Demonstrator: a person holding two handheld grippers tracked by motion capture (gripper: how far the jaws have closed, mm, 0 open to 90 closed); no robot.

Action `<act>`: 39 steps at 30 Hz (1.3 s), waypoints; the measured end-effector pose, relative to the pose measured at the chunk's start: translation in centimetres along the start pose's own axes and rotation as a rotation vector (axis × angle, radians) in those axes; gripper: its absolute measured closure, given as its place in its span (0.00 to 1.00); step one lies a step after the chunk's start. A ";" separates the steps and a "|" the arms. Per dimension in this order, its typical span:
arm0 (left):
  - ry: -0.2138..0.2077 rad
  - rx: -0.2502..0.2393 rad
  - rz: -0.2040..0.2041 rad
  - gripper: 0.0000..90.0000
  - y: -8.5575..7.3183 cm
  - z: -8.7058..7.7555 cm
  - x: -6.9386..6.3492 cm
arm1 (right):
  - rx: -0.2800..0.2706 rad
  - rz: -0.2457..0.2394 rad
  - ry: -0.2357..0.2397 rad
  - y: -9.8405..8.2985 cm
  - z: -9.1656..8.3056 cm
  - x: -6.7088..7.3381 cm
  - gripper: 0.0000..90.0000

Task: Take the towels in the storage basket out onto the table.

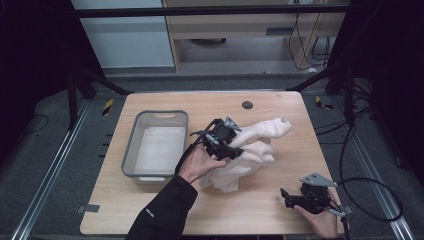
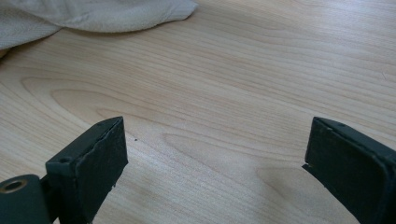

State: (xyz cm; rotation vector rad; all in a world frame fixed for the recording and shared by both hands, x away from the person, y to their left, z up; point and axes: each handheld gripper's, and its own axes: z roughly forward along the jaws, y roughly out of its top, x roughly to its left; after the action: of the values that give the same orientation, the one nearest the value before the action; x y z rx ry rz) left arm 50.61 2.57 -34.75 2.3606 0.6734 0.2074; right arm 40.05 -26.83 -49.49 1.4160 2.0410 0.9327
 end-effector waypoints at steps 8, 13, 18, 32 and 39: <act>0.001 0.043 -0.056 0.71 -2.0 2.1 1.3 | 0.002 -0.009 -0.003 0.0 0.1 0.0 0.06; -0.001 0.052 -0.070 0.69 -2.6 2.9 1.5 | 0.003 -0.012 -0.003 0.0 0.1 0.0 0.06; 0.000 0.066 -0.071 0.67 -3.3 3.8 1.4 | 0.003 -0.012 -0.003 0.0 0.1 0.0 0.06; 0.049 0.045 -0.070 0.41 -4.8 4.4 1.3 | 0.004 -0.011 -0.003 0.0 0.1 0.1 0.06; 0.074 0.017 -0.053 0.26 -5.0 3.4 0.7 | 0.002 -0.011 -0.005 0.0 0.1 0.1 0.06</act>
State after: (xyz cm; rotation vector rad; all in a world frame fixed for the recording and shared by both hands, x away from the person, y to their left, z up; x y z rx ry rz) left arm 50.17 4.26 -40.60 2.3579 0.7748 0.2684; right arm 40.06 -26.73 -49.56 1.4056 2.0445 0.9221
